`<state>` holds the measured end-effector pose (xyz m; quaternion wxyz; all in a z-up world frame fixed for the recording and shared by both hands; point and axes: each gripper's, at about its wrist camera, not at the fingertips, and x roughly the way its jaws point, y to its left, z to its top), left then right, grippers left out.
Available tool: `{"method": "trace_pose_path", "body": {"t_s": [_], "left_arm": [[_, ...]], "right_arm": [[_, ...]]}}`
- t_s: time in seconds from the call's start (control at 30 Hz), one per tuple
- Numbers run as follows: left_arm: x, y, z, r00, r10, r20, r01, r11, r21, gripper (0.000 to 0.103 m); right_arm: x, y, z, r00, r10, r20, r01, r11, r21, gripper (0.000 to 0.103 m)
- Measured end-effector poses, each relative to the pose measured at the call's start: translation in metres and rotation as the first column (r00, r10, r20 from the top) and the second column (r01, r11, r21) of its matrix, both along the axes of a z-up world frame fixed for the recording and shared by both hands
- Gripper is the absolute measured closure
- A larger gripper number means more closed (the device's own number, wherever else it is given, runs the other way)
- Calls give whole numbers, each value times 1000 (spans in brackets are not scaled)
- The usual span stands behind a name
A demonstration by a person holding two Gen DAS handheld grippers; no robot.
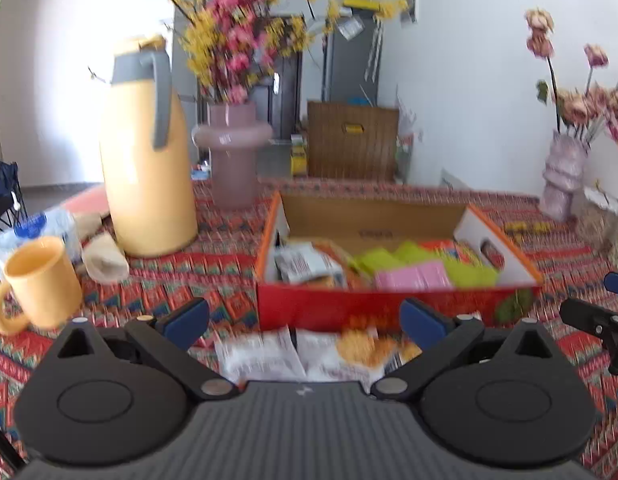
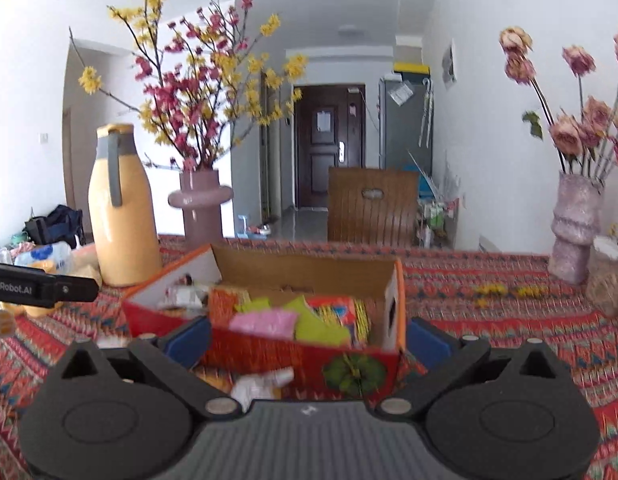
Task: Organize snacks
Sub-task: 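Withdraw both tools from the box toward the remaining snacks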
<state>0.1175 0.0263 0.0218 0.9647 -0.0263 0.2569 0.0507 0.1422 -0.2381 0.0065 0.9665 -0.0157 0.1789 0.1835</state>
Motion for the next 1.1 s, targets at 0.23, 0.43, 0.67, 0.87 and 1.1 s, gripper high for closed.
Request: {"method": "trace_pose_path", "body": {"t_s": [0.23, 0.43, 0.67, 0.87, 1.1], "left_arm": [[-16, -21, -23, 995, -53, -83, 55, 998, 27, 0], [-24, -45, -41, 982, -116, -147, 127, 990, 65, 0], [-31, -73, -64, 955, -197, -222, 220, 972, 85, 0], [-33, -91, -79, 937, -225, -266, 259, 961, 100, 12], [-41, -98, -80, 929, -263, -262, 297, 950, 99, 53]], "right_arm": [[-20, -15, -27, 995, -25, -93, 26, 1000, 4, 0], [-38, -24, -43, 990, -35, -137, 36, 999, 4, 0], [-56, -36, -54, 986, -44, -160, 47, 999, 11, 0], [-69, -47, -60, 984, -53, -171, 57, 998, 15, 0], [-75, -56, -63, 983, -56, -176, 61, 998, 25, 0]]}}
